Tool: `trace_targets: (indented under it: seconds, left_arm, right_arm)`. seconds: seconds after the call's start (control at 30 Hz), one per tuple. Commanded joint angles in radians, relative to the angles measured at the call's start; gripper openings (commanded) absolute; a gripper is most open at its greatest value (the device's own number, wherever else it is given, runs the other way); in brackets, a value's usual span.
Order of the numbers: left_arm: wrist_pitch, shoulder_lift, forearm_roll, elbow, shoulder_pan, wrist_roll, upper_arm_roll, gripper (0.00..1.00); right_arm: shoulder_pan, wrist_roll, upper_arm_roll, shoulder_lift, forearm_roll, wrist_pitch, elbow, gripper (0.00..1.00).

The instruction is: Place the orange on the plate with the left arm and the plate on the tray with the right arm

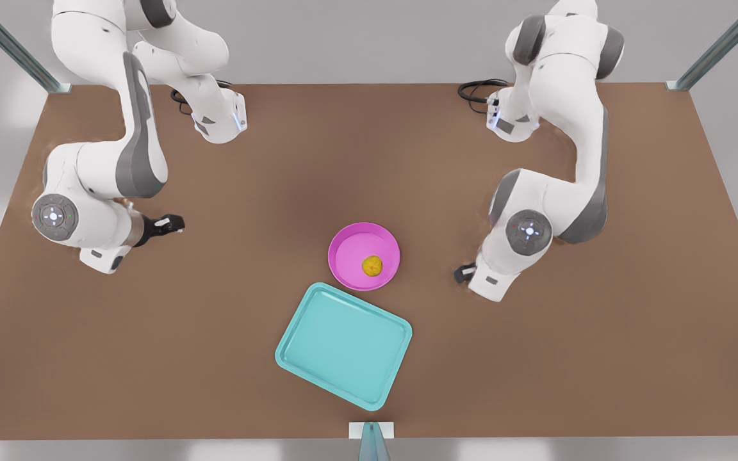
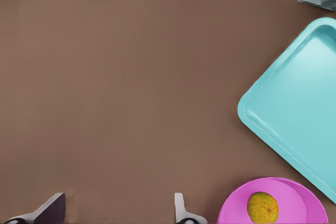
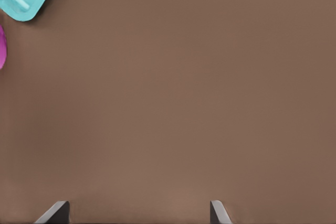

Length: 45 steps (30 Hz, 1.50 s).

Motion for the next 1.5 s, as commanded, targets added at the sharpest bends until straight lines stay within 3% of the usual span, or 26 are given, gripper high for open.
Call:
trace_targets:
  seconds: [0.0, 0.03, 0.1, 0.13, 0.2, 0.47, 1.0, 1.07, 1.2, 1.3, 1.47]
  left_arm:
    - [-0.480, -0.057, 0.007, 0.066, 0.018, 0.608, 0.153, 1.00]
    - [-0.517, -0.091, 0.007, 0.103, 0.021, 0.625, 0.170, 1.00]
    - [-0.395, -0.276, 0.141, -0.047, 0.313, 0.619, -0.230, 1.00]
    - [-0.348, -0.346, 0.123, -0.106, 0.362, 0.619, -0.238, 1.00]
    - [-0.365, -0.333, 0.094, -0.098, 0.368, 0.603, -0.237, 1.00]
    - [-0.357, -0.270, 0.094, -0.090, 0.368, 0.540, -0.243, 1.00]
    - [-0.428, -0.264, 0.085, -0.089, 0.374, 0.543, -0.234, 1.00]
    - [-0.428, -0.264, 0.085, -0.089, 0.374, 0.543, -0.234, 1.00]
    - [-0.428, -0.263, 0.082, -0.078, 0.373, 0.542, -0.234, 1.00]
    - [-0.428, -0.263, 0.082, -0.078, 0.373, 0.542, -0.234, 1.00]
    - [-0.440, -0.263, 0.080, -0.078, 0.373, 0.533, -0.235, 1.00]
  right_arm:
    - [0.104, 0.089, 0.002, 0.086, 0.204, 0.175, -0.013, 1.00]
    - [0.150, 0.154, 0.002, 0.131, 0.257, 0.254, -0.015, 1.00]
    - [0.232, 0.162, 0.004, 0.212, 0.290, 0.443, -0.027, 1.00]
    - [0.285, 0.162, 0.004, 0.214, 0.312, 0.558, -0.095, 1.00]
    - [0.365, 0.162, 0.004, 0.222, 0.345, 0.675, -0.158, 1.00]
    - [0.405, 0.151, 0.054, 0.343, 0.513, 0.677, -0.145, 1.00]
    - [0.394, 0.126, 0.079, 0.450, 0.559, 0.678, -0.079, 1.00]
    - [0.394, 0.113, 0.079, 0.453, 0.559, 0.678, -0.079, 0.74]
    - [0.396, 0.113, 0.079, 0.459, 0.556, 0.678, -0.073, 0.56]
    - [0.396, 0.113, 0.079, 0.461, 0.554, 0.677, -0.072, 0.34]
    - [0.394, 0.103, 0.079, 0.458, 0.551, 0.663, -0.060, 0.21]
